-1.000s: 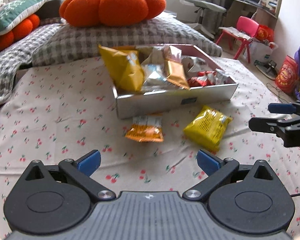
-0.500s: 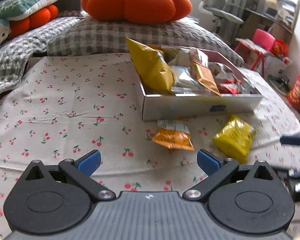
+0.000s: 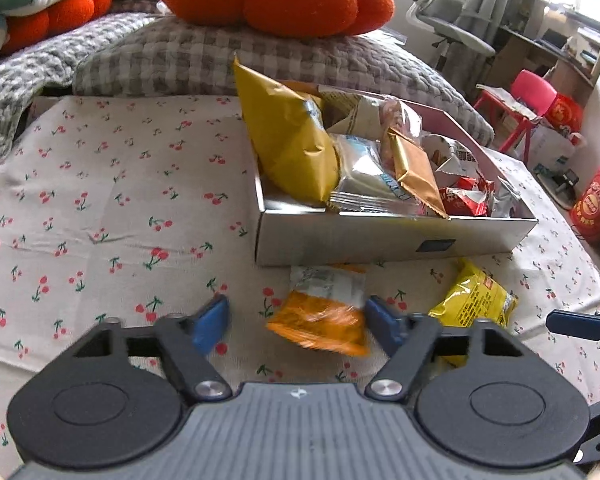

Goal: Organize snacks
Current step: 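Grasp orange packet with left tool while right tool grasps yellow biscuit packet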

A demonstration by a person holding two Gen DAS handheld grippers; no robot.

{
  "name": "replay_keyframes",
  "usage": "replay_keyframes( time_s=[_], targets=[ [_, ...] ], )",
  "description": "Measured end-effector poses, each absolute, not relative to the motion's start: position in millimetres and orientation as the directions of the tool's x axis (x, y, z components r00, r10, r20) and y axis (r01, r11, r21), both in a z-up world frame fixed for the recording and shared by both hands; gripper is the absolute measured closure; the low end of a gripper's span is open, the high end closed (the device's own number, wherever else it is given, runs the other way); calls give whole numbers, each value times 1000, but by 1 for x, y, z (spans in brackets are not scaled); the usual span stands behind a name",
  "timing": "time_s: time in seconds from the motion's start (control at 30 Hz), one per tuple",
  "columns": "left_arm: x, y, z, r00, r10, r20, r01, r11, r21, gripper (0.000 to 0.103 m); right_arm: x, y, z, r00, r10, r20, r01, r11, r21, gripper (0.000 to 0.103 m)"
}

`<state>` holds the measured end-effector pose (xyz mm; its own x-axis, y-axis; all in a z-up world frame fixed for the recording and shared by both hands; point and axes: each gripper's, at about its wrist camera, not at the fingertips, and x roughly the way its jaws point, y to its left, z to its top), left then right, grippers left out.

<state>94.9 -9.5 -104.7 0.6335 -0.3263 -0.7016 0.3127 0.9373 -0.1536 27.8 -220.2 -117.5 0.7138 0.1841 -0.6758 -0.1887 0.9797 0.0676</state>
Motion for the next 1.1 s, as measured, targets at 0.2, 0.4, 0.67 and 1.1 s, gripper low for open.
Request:
replay_keyframes(
  time_s=[0.2, 0.4, 0.67, 1.1],
  targets=[
    [90, -11, -104, 617, -342, -709, 363, 923, -129, 62, 33, -221, -120, 697, 201, -689, -167, 979, 118, 5],
    [79, -7, -105, 612, -330, -719, 379, 920, -100, 69, 37, -220, -118, 691, 207, -693, -137, 978, 156, 5],
    [66, 4, -106, 615, -331, -716, 392, 916, -86, 69, 45, -222, -121, 665, 168, -728, -25, 979, 203, 5],
    [59, -2, -111, 642, -288, -711, 391, 920, -20, 33, 81, -210, -121, 653, 30, -757, 275, 922, 273, 6]
  ],
)
